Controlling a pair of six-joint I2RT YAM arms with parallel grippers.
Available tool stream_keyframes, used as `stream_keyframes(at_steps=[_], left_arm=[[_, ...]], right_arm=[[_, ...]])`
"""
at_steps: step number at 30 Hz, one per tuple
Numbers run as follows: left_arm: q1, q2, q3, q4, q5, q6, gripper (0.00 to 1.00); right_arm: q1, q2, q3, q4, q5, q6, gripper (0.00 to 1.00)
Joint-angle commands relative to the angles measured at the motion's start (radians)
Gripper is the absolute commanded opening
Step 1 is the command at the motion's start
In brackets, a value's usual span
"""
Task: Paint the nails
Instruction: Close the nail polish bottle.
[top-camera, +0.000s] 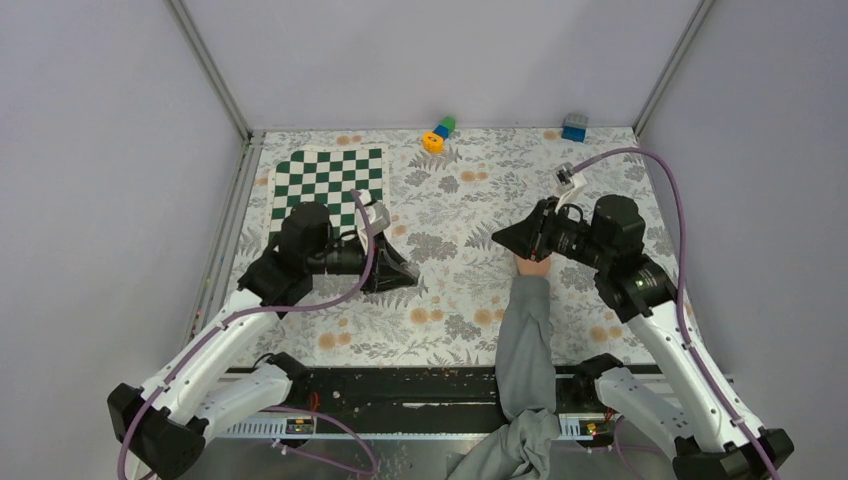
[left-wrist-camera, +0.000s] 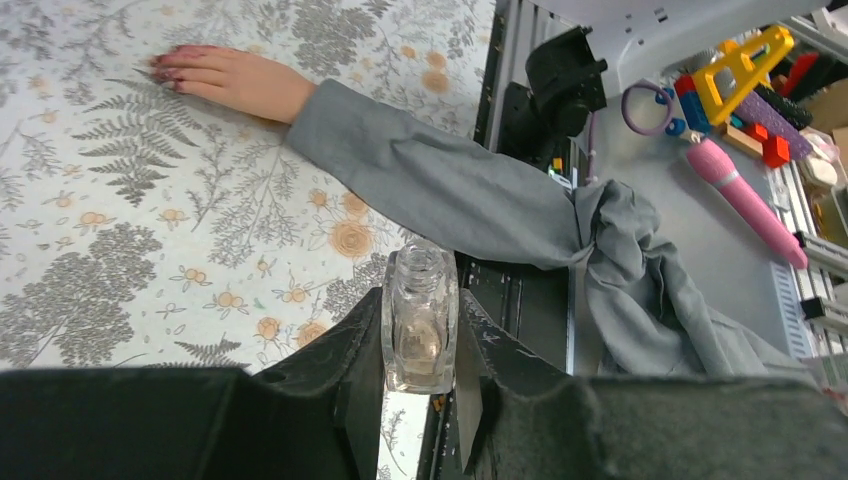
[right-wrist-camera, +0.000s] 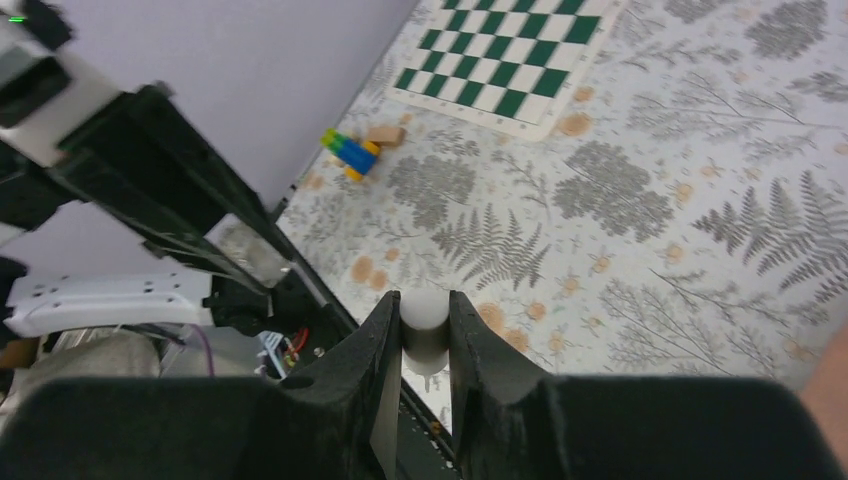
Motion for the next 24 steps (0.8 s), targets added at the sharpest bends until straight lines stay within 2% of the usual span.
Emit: stream_keyframes(at_steps=[1,9,13,19,24], left_arm=[[-0.037,-0.012,-0.019,0.031,0.042,0.063,0.00],[-0.115,0.027,-0.019,0.003,-0.024,0.135,0.00],[-0.150,0.054,-0.008,0.035,-0.044,0.096,0.00],[-0.233,0.122,0.164,0.039,-0.021,0.042,0.00],[-0.286,0.150,0.161,0.081,0.056,0.049,0.00]], right_arm=[[-0.002,-0.056,0.005,0.053,-0.170,0.043,0.00],[0.006,-0.161,-0.051,0.123,-0.258,0.124,0.00],[0.017,-0.184,-0.050,0.133,-0.260,0.146,0.00],[0.027,-0.207,-0.044,0.160,-0.264,0.200,0.00],[0.033,-0.237,-0.063,0.307,-0.242,0.304,0.00]])
